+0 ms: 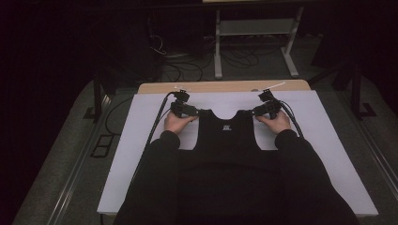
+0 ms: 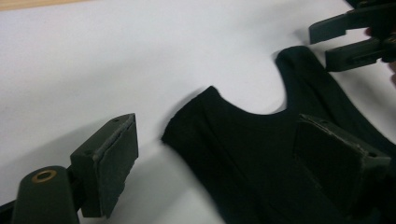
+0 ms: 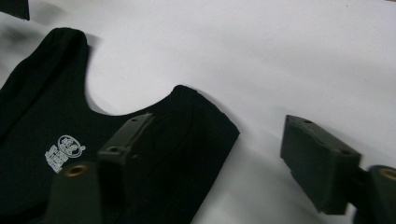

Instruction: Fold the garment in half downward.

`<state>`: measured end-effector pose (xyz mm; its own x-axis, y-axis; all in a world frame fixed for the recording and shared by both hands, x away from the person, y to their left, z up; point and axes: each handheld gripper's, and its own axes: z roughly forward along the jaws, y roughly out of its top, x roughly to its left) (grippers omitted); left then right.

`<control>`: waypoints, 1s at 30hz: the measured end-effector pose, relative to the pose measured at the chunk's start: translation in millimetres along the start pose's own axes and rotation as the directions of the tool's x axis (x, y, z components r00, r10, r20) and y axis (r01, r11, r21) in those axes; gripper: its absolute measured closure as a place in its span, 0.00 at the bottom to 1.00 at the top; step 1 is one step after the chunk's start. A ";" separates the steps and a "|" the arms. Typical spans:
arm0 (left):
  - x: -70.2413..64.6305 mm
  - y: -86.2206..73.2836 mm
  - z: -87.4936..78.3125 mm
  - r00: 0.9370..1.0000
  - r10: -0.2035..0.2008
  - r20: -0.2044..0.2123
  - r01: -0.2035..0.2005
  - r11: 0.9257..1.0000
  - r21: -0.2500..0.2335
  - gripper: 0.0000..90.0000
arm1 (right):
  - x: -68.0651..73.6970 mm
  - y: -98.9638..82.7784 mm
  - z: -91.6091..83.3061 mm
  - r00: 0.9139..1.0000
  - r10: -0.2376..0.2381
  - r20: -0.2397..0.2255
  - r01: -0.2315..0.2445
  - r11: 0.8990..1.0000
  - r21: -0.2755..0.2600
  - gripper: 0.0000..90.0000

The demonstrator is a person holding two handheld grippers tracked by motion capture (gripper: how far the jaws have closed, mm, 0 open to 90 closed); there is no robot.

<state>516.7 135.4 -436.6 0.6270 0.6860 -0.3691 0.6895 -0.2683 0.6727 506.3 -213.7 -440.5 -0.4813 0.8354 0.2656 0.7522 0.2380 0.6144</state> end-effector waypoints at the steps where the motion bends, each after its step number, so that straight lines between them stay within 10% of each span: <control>1: 0.1 0.0 1.2 1.000 -0.003 -0.005 0.003 1.000 0.001 0.16 | 0.2 -0.2 0.3 1.000 -0.001 0.004 0.001 1.000 0.000 0.33; 18: -2.4 -1.0 16.7 0.999 0.005 -0.046 -0.004 0.999 0.035 0.30 | -0.3 -1.3 6.9 0.999 0.029 0.037 -0.028 0.999 -0.017 0.53; 30: -12.1 -0.3 22.4 0.993 0.001 -0.122 0.004 0.999 0.044 0.72 | 8.4 -1.5 11.8 1.000 0.006 0.013 -0.006 1.000 -0.015 0.77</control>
<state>516.9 112.0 -446.7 0.5790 0.7629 -0.2877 0.7076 -0.2950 0.6421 506.4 -201.1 -448.0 -0.4712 0.8429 0.2599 0.7479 0.2256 0.6243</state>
